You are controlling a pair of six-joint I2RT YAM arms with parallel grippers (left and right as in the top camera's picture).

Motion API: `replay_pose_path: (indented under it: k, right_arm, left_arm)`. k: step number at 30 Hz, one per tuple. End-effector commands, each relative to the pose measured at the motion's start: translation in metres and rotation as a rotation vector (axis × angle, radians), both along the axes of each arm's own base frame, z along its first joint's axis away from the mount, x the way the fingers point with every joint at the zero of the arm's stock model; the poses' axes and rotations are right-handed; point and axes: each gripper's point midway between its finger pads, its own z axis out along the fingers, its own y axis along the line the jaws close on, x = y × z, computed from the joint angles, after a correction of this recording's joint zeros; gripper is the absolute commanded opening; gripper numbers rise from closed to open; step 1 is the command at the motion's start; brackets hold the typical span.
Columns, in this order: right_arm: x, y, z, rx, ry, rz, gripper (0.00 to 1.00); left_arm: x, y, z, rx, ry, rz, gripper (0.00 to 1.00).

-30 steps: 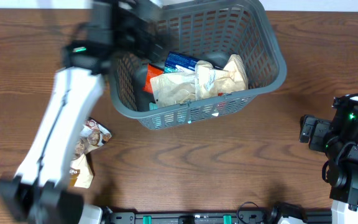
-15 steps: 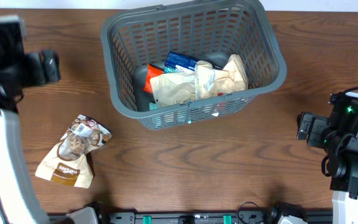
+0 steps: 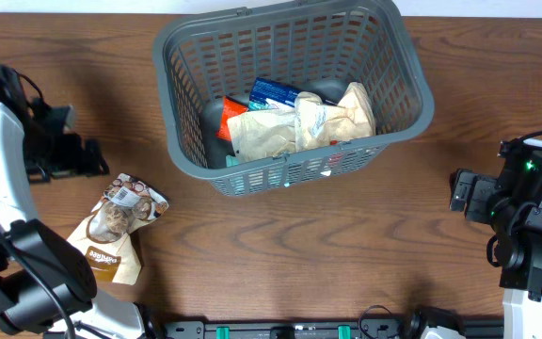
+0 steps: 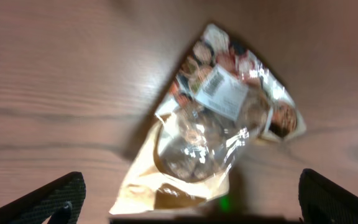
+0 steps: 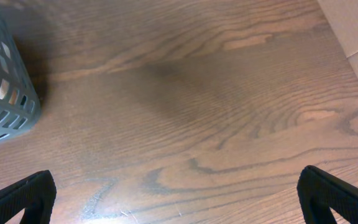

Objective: Pack container
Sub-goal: 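Return the left gripper to the brown-labelled mushroom pouch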

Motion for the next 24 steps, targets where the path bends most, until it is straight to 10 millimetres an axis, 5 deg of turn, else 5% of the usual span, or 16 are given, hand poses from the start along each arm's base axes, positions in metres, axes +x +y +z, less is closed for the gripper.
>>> replay_pose_path:
  k: [1,16,24]
  right_arm:
    - [0.000,0.003,-0.002,0.007,0.003,0.009,0.99]
    - [0.003,0.011,-0.002,0.040,-0.010,0.039,0.99]
    - [0.005,0.019,-0.003,0.078,-0.015,0.074,0.99]
  left_arm:
    - [-0.012,-0.006,-0.002,-0.019,0.023,-0.038,0.99]
    - [-0.082,-0.046,0.016,0.095,-0.228,-0.076,0.99]
    - [-0.122,-0.059,-0.004,0.174,-0.240,-0.120,0.99]
